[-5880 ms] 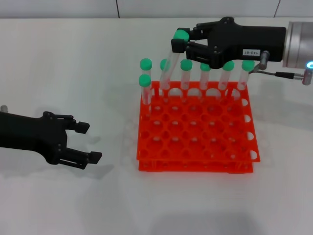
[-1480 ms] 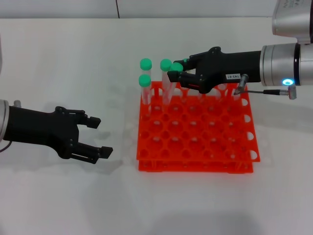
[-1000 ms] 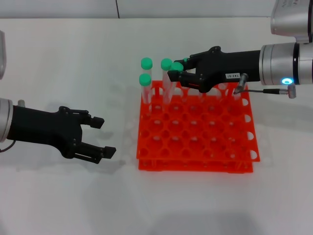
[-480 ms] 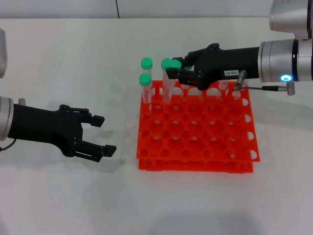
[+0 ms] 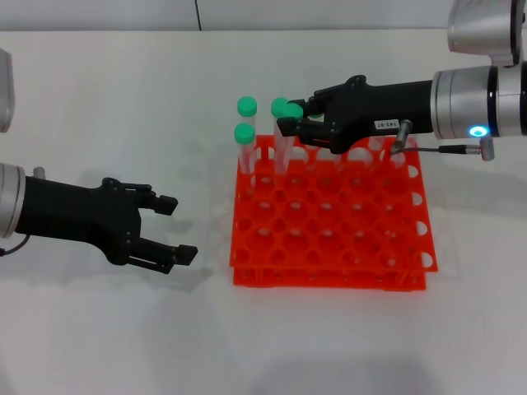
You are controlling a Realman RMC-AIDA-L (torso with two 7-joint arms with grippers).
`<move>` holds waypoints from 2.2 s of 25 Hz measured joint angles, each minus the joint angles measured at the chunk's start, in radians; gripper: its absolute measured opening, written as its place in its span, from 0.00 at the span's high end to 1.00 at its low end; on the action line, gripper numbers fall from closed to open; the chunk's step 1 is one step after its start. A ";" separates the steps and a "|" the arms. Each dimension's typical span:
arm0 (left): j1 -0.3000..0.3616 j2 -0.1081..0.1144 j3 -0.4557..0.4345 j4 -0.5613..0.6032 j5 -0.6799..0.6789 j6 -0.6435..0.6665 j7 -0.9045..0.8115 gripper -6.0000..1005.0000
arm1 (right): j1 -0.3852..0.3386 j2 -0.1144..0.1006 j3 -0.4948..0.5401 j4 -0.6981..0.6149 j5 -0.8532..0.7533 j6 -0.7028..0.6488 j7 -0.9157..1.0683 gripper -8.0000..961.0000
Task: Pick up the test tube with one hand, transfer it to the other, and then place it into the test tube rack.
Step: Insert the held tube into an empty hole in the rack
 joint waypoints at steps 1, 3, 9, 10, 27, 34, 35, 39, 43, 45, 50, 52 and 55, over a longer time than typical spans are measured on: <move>0.000 0.000 0.000 0.000 0.000 0.000 0.000 0.12 | 0.002 0.000 0.000 0.003 0.000 0.000 0.000 0.70; 0.000 0.000 0.000 0.000 0.000 0.000 0.000 0.12 | 0.005 0.000 0.000 0.010 -0.001 0.001 0.000 0.70; 0.000 0.000 0.000 0.000 0.000 0.000 0.001 0.12 | 0.006 -0.001 -0.004 0.012 -0.002 0.002 0.000 0.70; 0.000 0.000 0.000 -0.003 0.000 0.000 0.002 0.12 | 0.006 -0.001 -0.005 0.012 -0.002 0.002 0.000 0.70; -0.003 0.000 0.000 -0.020 -0.002 -0.002 0.008 0.12 | 0.031 -0.002 -0.014 0.056 -0.002 0.005 0.000 0.70; -0.003 0.000 0.000 -0.020 -0.002 -0.003 0.008 0.12 | 0.032 -0.001 -0.014 0.059 -0.002 0.006 -0.004 0.70; -0.003 0.000 0.000 -0.020 -0.002 -0.003 0.008 0.12 | 0.032 -0.001 -0.014 0.059 -0.002 0.006 -0.004 0.70; -0.003 0.000 0.000 -0.020 -0.002 -0.003 0.008 0.12 | 0.032 -0.001 -0.014 0.059 -0.002 0.007 -0.005 0.70; -0.004 0.000 0.000 -0.019 -0.002 -0.003 0.008 0.12 | 0.032 -0.001 -0.014 0.058 -0.002 0.007 -0.004 0.70; -0.004 0.000 0.000 -0.019 -0.002 -0.003 0.008 0.12 | 0.032 -0.001 -0.014 0.057 -0.002 0.007 -0.004 0.70; -0.005 0.000 0.000 -0.019 -0.002 -0.004 0.008 0.12 | 0.032 -0.001 -0.014 0.053 -0.002 0.007 -0.004 0.70; -0.005 0.000 0.000 -0.019 -0.002 -0.005 0.008 0.12 | 0.032 -0.001 -0.014 0.053 -0.002 0.006 -0.004 0.70; -0.005 0.000 0.000 -0.019 -0.002 -0.007 0.008 0.12 | 0.032 -0.001 -0.014 0.052 -0.002 0.004 -0.003 0.70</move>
